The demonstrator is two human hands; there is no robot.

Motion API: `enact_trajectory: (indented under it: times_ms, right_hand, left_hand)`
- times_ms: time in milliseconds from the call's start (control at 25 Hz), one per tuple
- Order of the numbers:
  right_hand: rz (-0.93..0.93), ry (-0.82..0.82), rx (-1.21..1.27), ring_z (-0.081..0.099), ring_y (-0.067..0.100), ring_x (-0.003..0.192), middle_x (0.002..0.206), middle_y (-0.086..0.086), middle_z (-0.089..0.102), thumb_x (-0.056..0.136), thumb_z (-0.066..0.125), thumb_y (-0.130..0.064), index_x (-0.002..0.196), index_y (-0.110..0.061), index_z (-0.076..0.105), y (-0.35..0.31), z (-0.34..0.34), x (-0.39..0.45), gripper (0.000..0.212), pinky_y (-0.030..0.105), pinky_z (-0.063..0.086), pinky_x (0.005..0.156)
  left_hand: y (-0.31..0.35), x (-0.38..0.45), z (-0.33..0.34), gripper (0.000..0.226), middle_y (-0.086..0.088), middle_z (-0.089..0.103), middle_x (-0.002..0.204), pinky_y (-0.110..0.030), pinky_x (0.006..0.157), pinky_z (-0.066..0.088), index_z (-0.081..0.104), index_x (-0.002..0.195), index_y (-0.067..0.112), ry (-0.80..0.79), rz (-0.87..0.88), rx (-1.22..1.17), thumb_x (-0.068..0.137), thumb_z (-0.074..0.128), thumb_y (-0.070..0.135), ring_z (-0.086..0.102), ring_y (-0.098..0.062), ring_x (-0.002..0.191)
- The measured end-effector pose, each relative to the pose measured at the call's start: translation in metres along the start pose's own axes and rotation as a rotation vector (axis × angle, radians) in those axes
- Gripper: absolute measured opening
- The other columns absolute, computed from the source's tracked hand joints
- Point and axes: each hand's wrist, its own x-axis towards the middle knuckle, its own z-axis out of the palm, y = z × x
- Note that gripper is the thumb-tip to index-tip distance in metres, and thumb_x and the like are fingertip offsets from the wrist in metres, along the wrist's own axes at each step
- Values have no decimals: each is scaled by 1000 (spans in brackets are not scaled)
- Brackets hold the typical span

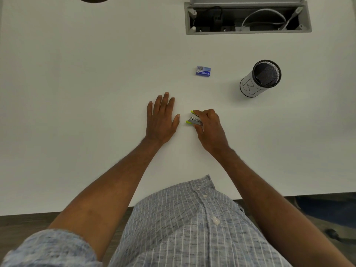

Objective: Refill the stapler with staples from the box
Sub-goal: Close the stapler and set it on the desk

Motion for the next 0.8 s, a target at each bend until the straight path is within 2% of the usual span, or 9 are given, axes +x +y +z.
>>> enact_trajectory:
  times_ms: [360,640,800]
  right_hand:
    - [-1,41,-139,54,29,105,119,8,59,96,64,-21,140,-18,59,-2,13,13,44,40,46,86]
    - [-1,33,-120,54,29,104,119,9,60,96,64,-20,140,-17,58,-3,11,13,45,41,46,86]
    - [7,18,-96,53,26,109,124,7,59,95,67,-26,143,-16,53,0,10,12,51,39,46,90]
  left_hand:
    - [-2,-1,8,59,-8,24,168,-53,125,17,30,157,17,78,-2,21,104,35,41,22,-28,155]
    - [-4,1,12,57,-8,27,167,-53,124,19,31,157,17,102,-1,28,105,37,40,25,-28,154]
    - [-4,1,13,57,-8,26,167,-53,125,18,31,157,18,105,1,32,104,38,40,24,-28,154]
